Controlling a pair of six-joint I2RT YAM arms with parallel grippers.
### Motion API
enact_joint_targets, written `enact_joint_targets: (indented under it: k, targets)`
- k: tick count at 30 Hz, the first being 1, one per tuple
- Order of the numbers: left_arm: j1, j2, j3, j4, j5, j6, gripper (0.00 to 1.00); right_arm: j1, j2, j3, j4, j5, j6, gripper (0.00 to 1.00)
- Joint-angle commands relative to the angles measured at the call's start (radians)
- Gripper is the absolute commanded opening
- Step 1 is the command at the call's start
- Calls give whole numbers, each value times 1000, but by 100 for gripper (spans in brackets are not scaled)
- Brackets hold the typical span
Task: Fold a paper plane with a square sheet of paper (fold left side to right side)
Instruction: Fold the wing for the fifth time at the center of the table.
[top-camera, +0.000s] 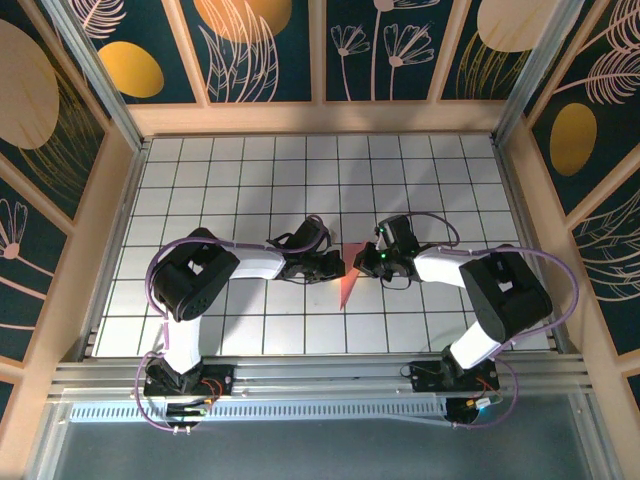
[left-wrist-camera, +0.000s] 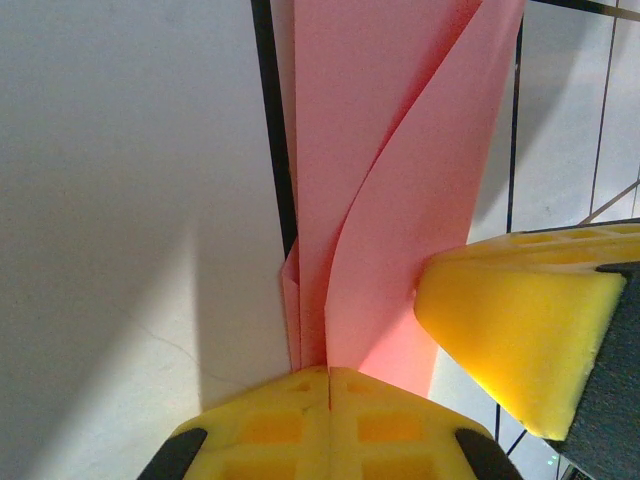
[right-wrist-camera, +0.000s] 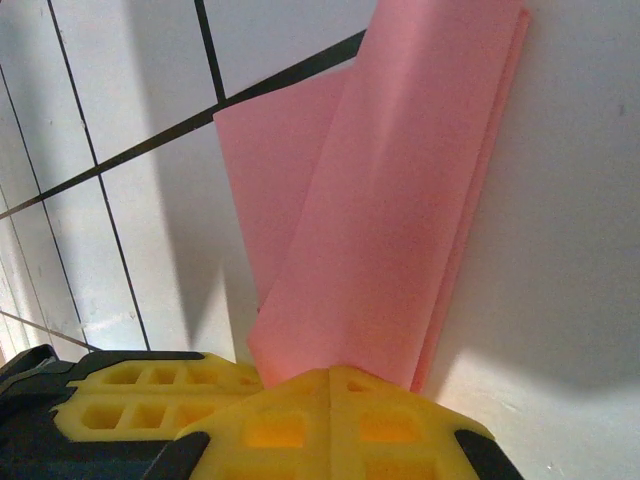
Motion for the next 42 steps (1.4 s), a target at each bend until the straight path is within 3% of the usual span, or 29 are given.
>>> enact_joint_targets:
  k: [1, 31, 42]
  targets:
    - [1, 61, -14, -128, -96, 3, 0, 6, 14, -14, 0, 15, -9, 0]
    - [1, 50, -24, -100, -86, -10, 1, 6, 42, -99, -2, 19, 3, 0]
    - [24, -108, -29, -113, -132, -7, 24, 6, 54, -137, -16, 31, -5, 0]
